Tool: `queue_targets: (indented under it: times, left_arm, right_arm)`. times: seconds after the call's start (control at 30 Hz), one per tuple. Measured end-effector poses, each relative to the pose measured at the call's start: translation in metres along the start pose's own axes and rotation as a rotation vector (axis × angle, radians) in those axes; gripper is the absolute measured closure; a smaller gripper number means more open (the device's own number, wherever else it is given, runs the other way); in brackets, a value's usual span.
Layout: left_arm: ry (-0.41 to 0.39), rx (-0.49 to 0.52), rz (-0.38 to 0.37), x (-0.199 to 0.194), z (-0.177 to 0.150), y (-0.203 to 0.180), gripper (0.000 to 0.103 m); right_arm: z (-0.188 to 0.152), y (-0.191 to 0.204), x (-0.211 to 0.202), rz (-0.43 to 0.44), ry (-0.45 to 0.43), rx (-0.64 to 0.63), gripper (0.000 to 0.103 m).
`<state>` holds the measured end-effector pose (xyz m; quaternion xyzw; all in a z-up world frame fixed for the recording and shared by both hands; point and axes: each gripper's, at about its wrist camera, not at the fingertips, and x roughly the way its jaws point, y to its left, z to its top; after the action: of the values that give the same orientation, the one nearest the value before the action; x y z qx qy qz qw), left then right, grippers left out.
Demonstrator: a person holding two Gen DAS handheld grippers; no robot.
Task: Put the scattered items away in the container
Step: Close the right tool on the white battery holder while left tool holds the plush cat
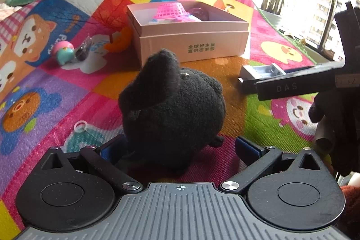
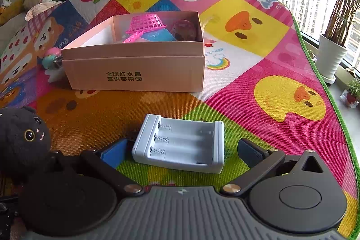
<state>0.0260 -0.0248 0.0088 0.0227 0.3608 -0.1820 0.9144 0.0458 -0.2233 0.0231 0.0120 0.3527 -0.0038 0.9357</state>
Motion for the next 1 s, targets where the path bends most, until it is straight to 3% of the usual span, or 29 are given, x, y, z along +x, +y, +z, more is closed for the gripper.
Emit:
queue_targets:
  times: [0.07, 0.2, 0.43, 0.87, 1.0]
  left_arm:
    - [-0.047, -0.033, -0.025, -0.015, 0.002, 0.009, 0.000]
    - [-0.149, 0.070, 0.052, -0.034, 0.008, 0.006, 0.000]
    - [-0.096, 0.125, 0.051, -0.013, 0.011, -0.005, 0.000]
    - [-0.125, 0.118, 0.077, -0.024, 0.005, 0.003, 0.001]
    - [-0.091, 0.128, 0.048, -0.021, 0.003, 0.001, 0.014]
  right_arm:
    - [0.000, 0.000, 0.000, 0.001, 0.000, 0.001, 0.000]
    - [0.000, 0.000, 0.000, 0.001, 0.000, 0.000, 0.000]
    - [0.000, 0.000, 0.000, 0.000, 0.000, -0.001, 0.000]
    - [0.017, 0.004, 0.007, 0.014, 0.051, -0.028, 0.000]
    - [0.019, 0.006, 0.010, 0.024, 0.059, 0.003, 0.000]
